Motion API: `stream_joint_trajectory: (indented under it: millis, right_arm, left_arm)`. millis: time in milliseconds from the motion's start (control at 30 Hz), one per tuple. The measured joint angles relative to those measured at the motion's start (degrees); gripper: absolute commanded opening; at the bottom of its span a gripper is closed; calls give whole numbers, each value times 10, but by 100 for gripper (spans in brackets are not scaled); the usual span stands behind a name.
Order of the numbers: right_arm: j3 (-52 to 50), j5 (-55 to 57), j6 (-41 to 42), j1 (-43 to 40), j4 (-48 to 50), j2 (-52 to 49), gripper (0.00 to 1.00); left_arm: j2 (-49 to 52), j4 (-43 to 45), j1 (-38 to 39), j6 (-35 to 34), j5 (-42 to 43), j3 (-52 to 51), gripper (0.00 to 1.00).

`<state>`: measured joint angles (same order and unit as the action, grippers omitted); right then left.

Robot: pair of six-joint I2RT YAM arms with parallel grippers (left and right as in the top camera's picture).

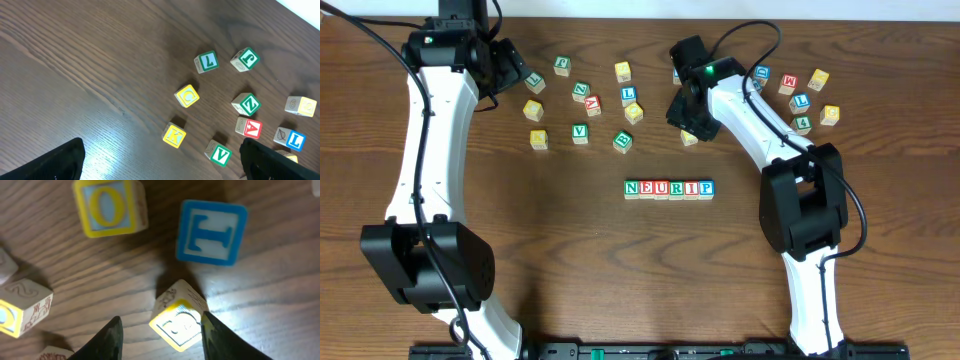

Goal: Spell out NEURIPS

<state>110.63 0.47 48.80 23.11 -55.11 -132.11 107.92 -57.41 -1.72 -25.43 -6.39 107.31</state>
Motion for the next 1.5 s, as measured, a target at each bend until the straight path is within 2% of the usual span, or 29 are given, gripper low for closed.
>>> stream_joint_trajectory:
  millis: [133,267,433,567,900,1233,1500]
  right_arm:
    - [8,-3,-73,0,3,-4,51]
    - [21,-15,-219,0,10,-13,50]
    - [21,-18,-314,0,2,-14,47]
    - [21,-17,-344,0,-3,-15,43]
    - [21,-16,-372,0,-8,-16,45]
    - [21,-15,-461,0,-23,-16,46]
    - [20,-15,-492,0,-21,-16,37]
  left_arm:
    - [0,0,0,0,0,0,98]
    - [0,0,0,0,0,0,98]
    - [0,0,0,0,0,0,98]
    - [0,0,0,0,0,0,98]
    - [0,0,0,0,0,0,97]
    - [0,0,0,0,0,0,98]
    - [0,0,0,0,0,0,98]
